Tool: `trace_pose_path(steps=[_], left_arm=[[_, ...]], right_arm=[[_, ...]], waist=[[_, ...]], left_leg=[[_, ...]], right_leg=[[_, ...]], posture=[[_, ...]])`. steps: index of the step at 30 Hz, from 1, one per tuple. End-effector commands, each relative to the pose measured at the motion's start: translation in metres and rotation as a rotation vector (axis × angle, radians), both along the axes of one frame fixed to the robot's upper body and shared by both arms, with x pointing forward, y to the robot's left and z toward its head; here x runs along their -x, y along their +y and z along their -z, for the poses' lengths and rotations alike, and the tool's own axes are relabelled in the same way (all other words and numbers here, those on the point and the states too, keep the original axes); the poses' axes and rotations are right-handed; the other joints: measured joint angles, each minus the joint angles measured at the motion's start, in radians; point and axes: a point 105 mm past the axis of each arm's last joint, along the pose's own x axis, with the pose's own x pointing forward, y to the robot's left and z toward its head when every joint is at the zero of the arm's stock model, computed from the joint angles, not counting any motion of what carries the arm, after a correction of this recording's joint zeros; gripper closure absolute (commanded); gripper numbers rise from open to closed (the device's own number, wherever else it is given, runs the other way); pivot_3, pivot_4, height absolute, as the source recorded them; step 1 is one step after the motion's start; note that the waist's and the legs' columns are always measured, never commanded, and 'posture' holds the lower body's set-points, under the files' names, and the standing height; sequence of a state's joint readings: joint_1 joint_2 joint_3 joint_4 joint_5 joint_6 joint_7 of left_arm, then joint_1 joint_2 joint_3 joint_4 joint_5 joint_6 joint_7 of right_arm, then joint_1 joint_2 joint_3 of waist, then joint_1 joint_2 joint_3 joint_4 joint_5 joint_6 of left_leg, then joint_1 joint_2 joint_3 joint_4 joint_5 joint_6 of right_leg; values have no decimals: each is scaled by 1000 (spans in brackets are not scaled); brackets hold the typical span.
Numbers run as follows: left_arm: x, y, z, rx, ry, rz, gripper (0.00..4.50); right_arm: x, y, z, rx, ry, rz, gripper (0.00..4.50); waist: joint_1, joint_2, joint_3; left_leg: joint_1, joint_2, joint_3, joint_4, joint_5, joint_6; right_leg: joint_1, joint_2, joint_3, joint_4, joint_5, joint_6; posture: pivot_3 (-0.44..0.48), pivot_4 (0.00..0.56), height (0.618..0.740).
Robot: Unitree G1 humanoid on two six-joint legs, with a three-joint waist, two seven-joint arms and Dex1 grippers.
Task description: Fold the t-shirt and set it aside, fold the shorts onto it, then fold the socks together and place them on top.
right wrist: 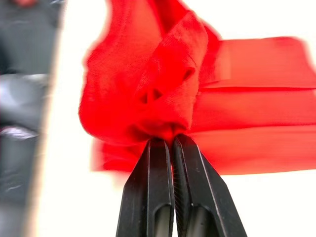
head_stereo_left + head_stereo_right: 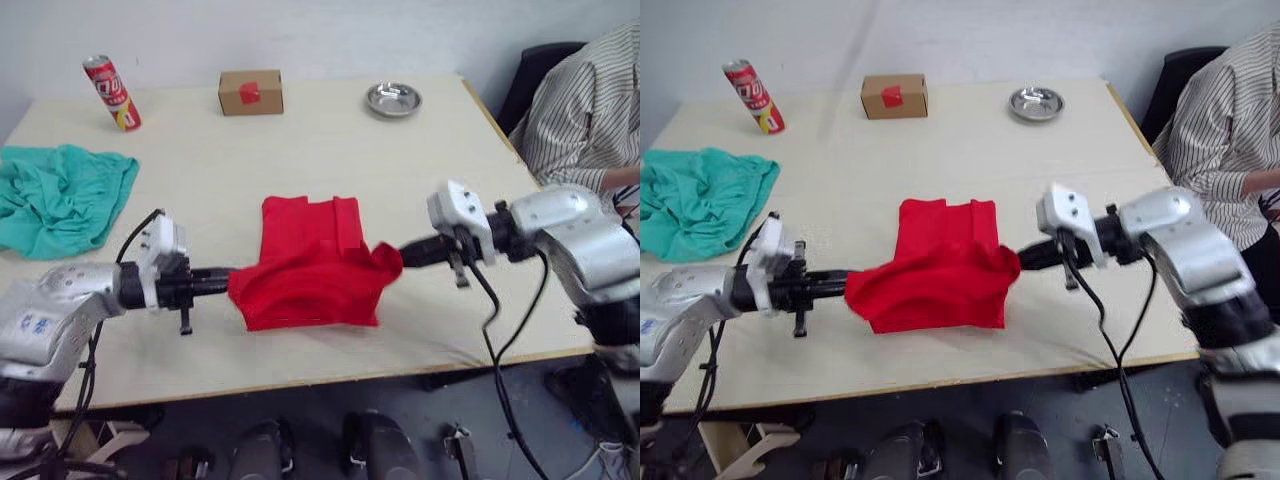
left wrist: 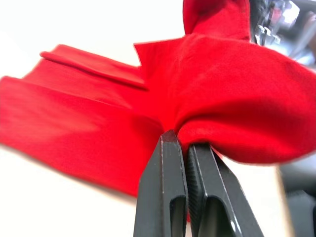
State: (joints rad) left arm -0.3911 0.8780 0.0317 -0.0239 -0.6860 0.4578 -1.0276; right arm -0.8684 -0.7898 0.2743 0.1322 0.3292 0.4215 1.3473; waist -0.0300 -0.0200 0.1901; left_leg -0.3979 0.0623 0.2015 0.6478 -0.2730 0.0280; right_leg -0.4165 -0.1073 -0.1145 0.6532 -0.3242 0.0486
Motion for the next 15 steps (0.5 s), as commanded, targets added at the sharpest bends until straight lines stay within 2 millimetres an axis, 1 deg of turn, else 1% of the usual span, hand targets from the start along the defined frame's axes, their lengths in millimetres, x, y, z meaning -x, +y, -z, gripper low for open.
trace_pose_path(steps=[1,2,3,5,7,10,15], left_arm=[[-44,6,-7,43,31,-138,4482],[-56,6,-9,56,37,-167,4482],[-63,5,-10,62,42,-180,4482],[-85,6,-14,95,36,-245,4482],[-99,5,-12,106,46,-280,4482],[-111,3,-4,109,68,-300,4482],[-126,0,0,169,106,-369,4482]], right_arm=[[-44,1,-1,-8,-57,129,4500],[-56,3,-2,-22,-69,163,4500],[-62,5,-1,-31,-75,180,4500],[-81,9,3,-44,-102,249,4500],[-95,11,8,-44,-121,314,4500],[-106,14,10,-65,-128,372,4500],[-114,18,15,-114,-119,434,4500]], waist=[[1,0,0],[0,-1,0],[0,-1,0],[-1,-1,0],[-5,-2,1],[-17,-2,1],[-31,-2,1]], left_leg=[[-3,1,1,3,2,0],[-10,2,2,5,3,0],[-13,2,3,6,3,0],[-16,3,3,7,3,0],[-16,3,4,7,3,0],[-16,3,5,7,3,0],[-16,3,4,10,3,0]], right_leg=[[-2,2,0,1,0,1],[-8,6,2,3,0,1],[-12,8,2,4,0,2],[-14,11,2,6,0,2],[-14,11,3,7,-1,3],[-14,11,4,8,0,4],[-14,10,5,11,0,4]], posture=[[0,150,740],[0,150,740],[0,150,740],[0,150,740],[0,150,740],[0,150,740],[0,150,740]])
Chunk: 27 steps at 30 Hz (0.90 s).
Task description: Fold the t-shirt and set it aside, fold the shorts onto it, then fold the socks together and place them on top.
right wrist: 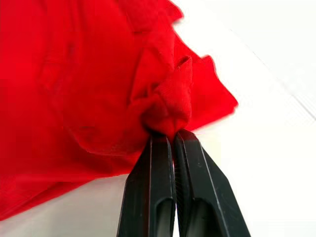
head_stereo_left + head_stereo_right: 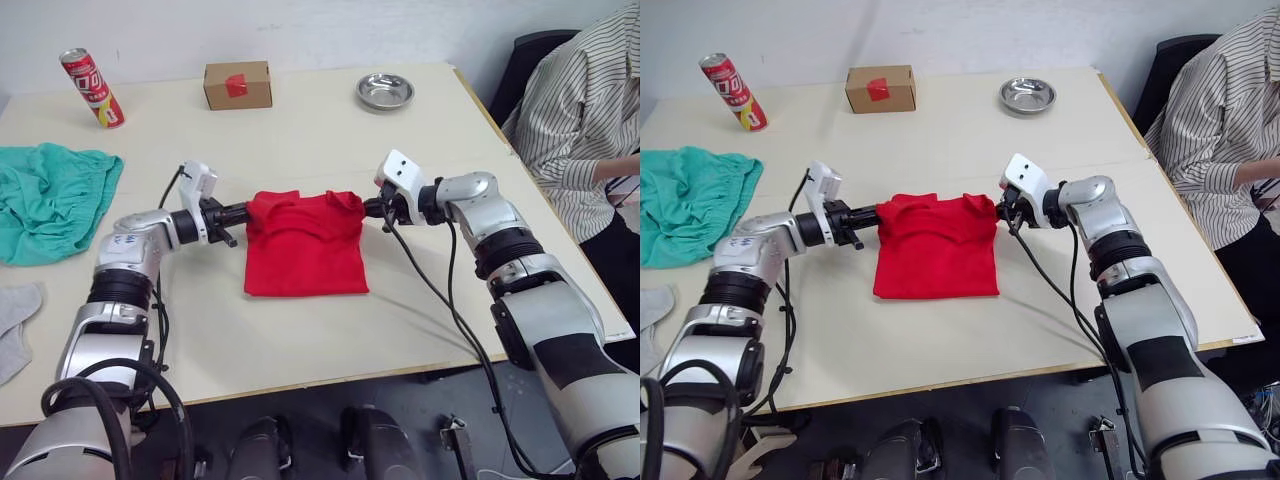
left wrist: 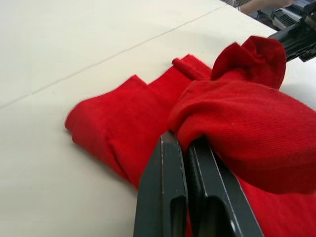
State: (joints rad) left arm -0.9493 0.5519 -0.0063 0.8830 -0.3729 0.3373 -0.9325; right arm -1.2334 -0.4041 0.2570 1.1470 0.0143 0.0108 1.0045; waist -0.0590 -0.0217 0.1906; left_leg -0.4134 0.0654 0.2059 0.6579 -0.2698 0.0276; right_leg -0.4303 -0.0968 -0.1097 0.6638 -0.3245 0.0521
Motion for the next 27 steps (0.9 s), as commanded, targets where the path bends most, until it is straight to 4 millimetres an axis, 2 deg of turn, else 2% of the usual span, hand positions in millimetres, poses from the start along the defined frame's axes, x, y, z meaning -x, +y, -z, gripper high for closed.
trace_pose_path(steps=[1,7,9,11,13,15,18,22,23,25,27], left_arm=[[-11,5,-12,35,-21,-70,4482],[-16,9,-5,59,-25,-124,4482],[-18,12,-9,105,-31,-156,4012],[-19,16,-13,105,-56,-187,3551],[-23,27,-12,86,-69,-269,2866],[-27,40,-10,51,-86,-367,2250],[-23,47,-4,27,-86,-390,1229],[-12,69,-4,-63,-166,-431,2],[-7,76,-6,-66,-186,-432,0],[6,82,-14,-105,-279,-391,0],[29,71,-18,-189,-395,-212,0]], right_arm=[[-7,3,-15,-55,-64,41,4500],[-11,8,-7,-130,-77,87,4500],[-12,6,-7,-189,-55,120,4500],[-16,4,-13,-280,-52,168,4034],[-19,-4,-14,-323,-51,231,3438],[-23,-17,-13,-393,-16,316,2769],[-26,-42,-14,-473,-26,424,1681],[-19,-58,-26,-501,-123,377,247],[-14,-57,-29,-508,-133,319,44],[2,-50,-34,-488,-187,171,44],[26,-37,-30,-434,-208,-12,44]], waist=[[-4,0,0],[-17,0,0],[-21,0,0],[-23,0,0],[-24,0,0],[-25,0,0],[-24,0,0],[-25,0,0],[-27,0,0],[-28,0,0],[-28,0,0]], left_leg=[[0,0,0,1,0,0],[2,1,0,3,1,-1],[2,1,0,3,1,-1],[2,1,0,3,1,-1],[2,1,-1,3,1,-1],[2,1,-1,3,1,-1],[3,1,-1,3,1,-1],[2,1,-1,2,1,-1],[2,1,-1,2,1,-1],[3,1,-1,1,1,-2],[4,1,0,0,1,-3]], right_leg=[[0,0,0,0,0,0],[0,-1,3,6,0,0],[0,-2,3,9,0,0],[0,-2,3,9,0,0],[0,-2,3,9,0,0],[0,-2,3,9,0,0],[1,-2,3,9,0,0],[0,-2,3,8,0,0],[0,-2,3,8,0,0],[0,-2,4,8,0,0],[1,-1,4,8,0,0]], posture=[[0,150,740],[0,150,740],[0,150,740],[0,150,740],[0,150,740],[0,150,740],[0,150,740],[0,150,740],[0,150,740],[0,150,740],[0,150,740]])
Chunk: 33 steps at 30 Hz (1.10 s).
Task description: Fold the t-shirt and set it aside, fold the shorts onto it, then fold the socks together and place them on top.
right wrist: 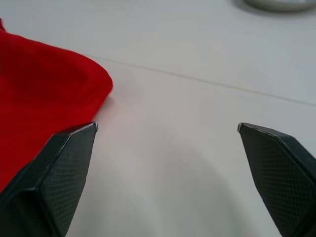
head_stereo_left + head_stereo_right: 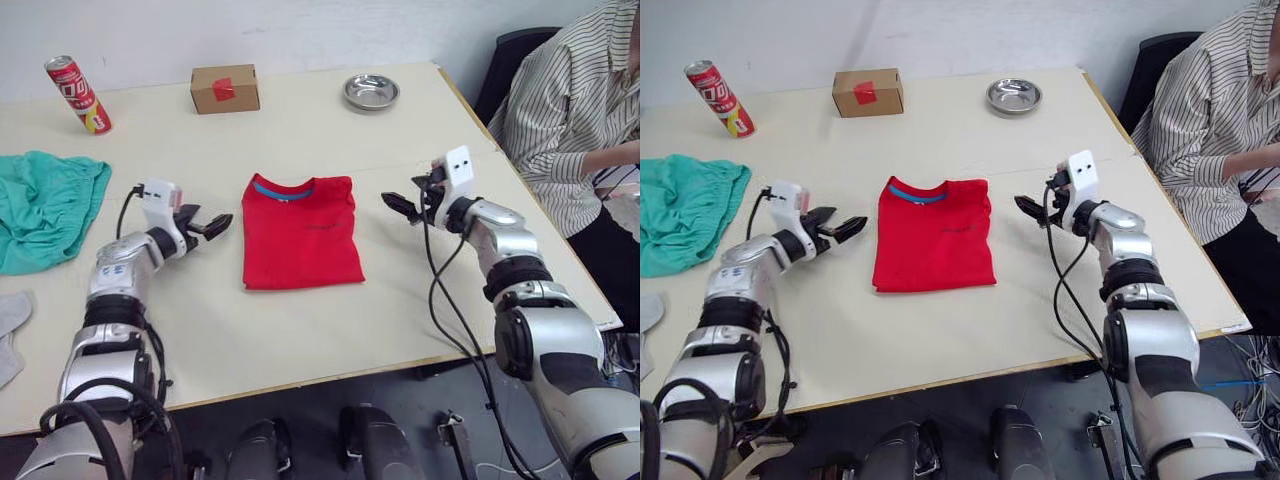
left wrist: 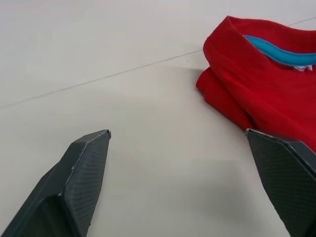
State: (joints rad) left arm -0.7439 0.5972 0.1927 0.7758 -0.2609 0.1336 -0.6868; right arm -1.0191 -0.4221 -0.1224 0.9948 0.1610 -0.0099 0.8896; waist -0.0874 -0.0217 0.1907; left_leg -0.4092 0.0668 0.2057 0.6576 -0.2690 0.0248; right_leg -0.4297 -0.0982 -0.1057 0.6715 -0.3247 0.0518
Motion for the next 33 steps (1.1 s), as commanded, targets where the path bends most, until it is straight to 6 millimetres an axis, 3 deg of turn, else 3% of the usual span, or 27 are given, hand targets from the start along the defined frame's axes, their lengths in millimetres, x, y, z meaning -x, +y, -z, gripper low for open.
trace_pose_path(steps=[1,4,7,12,15,18,24,28,30,33], left_arm=[[39,-19,-31,-185,-218,288,0],[74,-46,-28,-275,-267,518,0],[97,-70,-7,-419,-258,697,0],[85,-88,21,-518,-241,662,0],[76,-93,34,-575,-226,646,0],[67,-94,39,-632,-233,642,618],[55,-95,42,-656,-224,647,2510],[70,-99,44,-607,-198,739,3802],[81,-96,38,-583,-192,760,4417],[102,-87,31,-595,-187,772,4464]], right_arm=[[45,30,-15,118,-178,-332,44],[87,56,7,260,-224,-560,44],[112,77,32,339,-227,-683,44],[104,93,64,421,-189,-638,44],[93,96,71,466,-222,-589,215],[85,94,79,487,-213,-544,967],[74,91,86,538,-230,-498,3007],[79,96,85,526,-248,-531,4386],[86,98,82,508,-259,-566,4500],[101,97,80,485,-271,-623,4500]], waist=[[2,0,0],[8,0,0],[16,0,0],[31,0,0],[35,0,0],[34,-1,-1],[33,-1,-1],[33,-1,-1],[31,-1,-1],[30,-1,-1]], left_leg=[[1,0,0,-1,0,-1],[3,0,0,-5,0,-2],[3,0,0,-2,0,-2],[4,0,-1,0,0,-2],[3,0,-1,0,1,-1],[4,0,-1,1,1,-1],[4,0,-1,2,2,0],[5,0,-1,3,2,0],[5,0,-1,3,2,0],[4,2,-1,2,2,-1]], right_leg=[[0,0,0,0,0,0],[2,1,0,-3,-1,-1],[2,-1,1,-5,-1,-1],[2,-1,1,-4,2,-4],[2,-2,0,-3,2,-4],[2,-1,-1,-4,2,-4],[3,-2,-1,-2,2,-4],[3,-2,0,0,2,-4],[3,-2,0,0,2,-4],[3,-1,-1,-1,0,-6]], posture=[[0,150,740],[0,150,740],[0,150,740],[0,150,740],[0,150,740],[0,150,740],[0,150,740],[0,150,740],[0,150,740],[0,150,740]])
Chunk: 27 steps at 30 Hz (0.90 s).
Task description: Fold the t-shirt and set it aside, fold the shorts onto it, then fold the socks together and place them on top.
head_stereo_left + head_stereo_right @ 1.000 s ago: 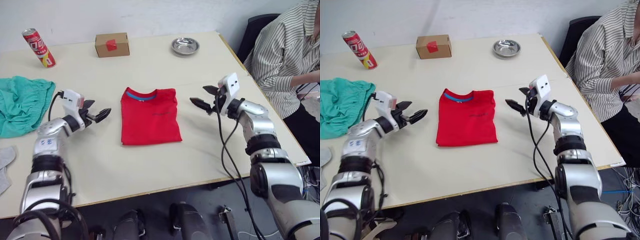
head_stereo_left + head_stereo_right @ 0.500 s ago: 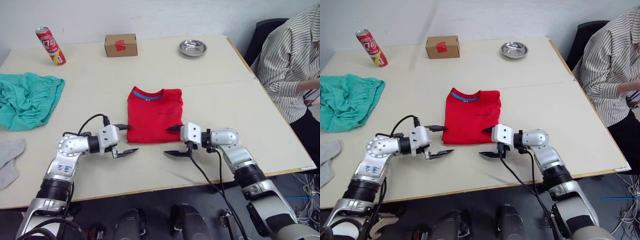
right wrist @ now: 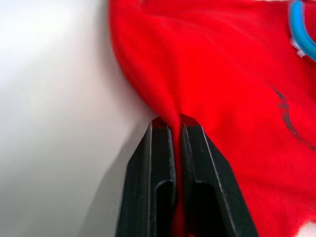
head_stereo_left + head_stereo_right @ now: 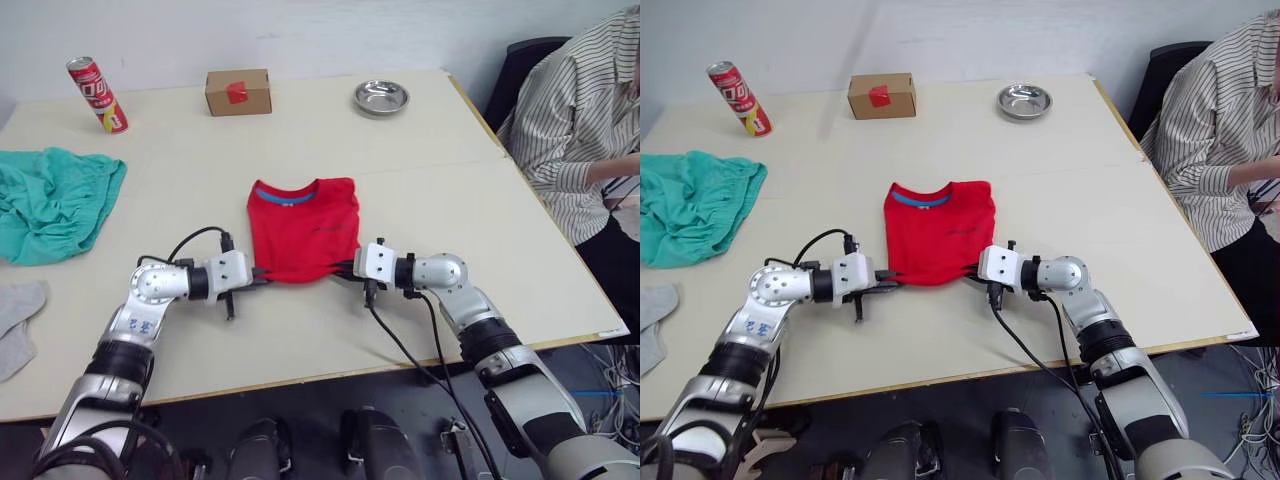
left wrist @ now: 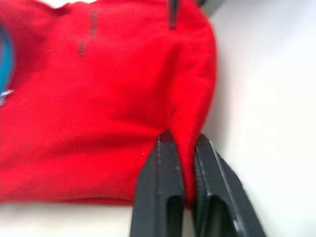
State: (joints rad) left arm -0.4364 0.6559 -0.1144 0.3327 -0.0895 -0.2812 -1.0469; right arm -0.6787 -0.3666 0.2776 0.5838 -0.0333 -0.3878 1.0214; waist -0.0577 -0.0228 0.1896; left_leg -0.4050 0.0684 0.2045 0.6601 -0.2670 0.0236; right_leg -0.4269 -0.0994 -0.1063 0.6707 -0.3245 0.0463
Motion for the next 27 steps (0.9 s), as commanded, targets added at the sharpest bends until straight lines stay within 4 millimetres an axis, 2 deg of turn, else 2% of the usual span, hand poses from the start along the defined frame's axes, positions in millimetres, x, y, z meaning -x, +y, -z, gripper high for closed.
trace_pose_path(steps=[1,4,7,9,16,17,21,24,25,27], left_arm=[[22,10,-16,-8,-27,22,4464],[41,18,-14,-35,-27,18,4464],[65,26,-10,-22,-3,-35,4464],[79,26,-6,-38,15,-44,4464],[98,30,10,-54,49,-147,4464],[100,28,10,-48,40,-145,4207],[107,27,5,-25,44,-145,3234],[113,36,-10,29,103,-155,2133],[116,37,-16,55,138,-149,1965],[124,40,-28,117,224,-135,1965]], right_arm=[[18,-3,-2,0,2,-65,4500],[36,-5,-3,0,13,-104,4500],[72,-15,2,-24,82,-123,4500],[86,-17,7,-11,99,-116,4500],[102,-17,23,14,132,-92,4500],[101,-17,21,-15,165,-70,4500],[112,-17,14,-58,222,-131,3532],[120,-25,2,-89,260,-180,2316],[121,-28,-4,-101,280,-196,2147],[125,-32,-18,-144,361,-222,2147]], waist=[[0,0,0],[1,0,0],[3,0,0],[6,0,0],[6,-1,-1],[6,-1,-1],[6,-1,-1],[6,-1,-1],[7,-1,-1],[7,-1,-1]], left_leg=[[0,0,0,0,0,0],[0,1,0,-2,-1,-1],[0,1,-1,-2,-1,-1],[1,1,-3,-5,-2,-2],[3,0,-4,-10,-3,-7],[3,0,-4,-11,-3,-7],[2,0,-4,-11,-1,-4],[2,1,-4,-11,-1,-4],[2,1,-4,-11,-1,-3],[2,1,-4,-11,-1,-3]], right_leg=[[0,0,0,0,0,0],[-1,0,0,-1,-1,-1],[-1,0,0,-2,-1,-1],[1,-1,-1,-6,-1,-2],[1,-1,-2,-8,1,-4],[1,-1,-2,-8,1,-4],[1,-1,-3,-9,0,-5],[1,-1,-3,-9,0,-5],[1,-1,-3,-9,0,-5],[1,-1,-3,-9,0,-5]], posture=[[0,150,740],[0,150,740],[0,150,740],[0,150,740],[0,150,740],[0,150,740],[0,150,740],[0,150,740],[0,150,740],[0,150,740]])
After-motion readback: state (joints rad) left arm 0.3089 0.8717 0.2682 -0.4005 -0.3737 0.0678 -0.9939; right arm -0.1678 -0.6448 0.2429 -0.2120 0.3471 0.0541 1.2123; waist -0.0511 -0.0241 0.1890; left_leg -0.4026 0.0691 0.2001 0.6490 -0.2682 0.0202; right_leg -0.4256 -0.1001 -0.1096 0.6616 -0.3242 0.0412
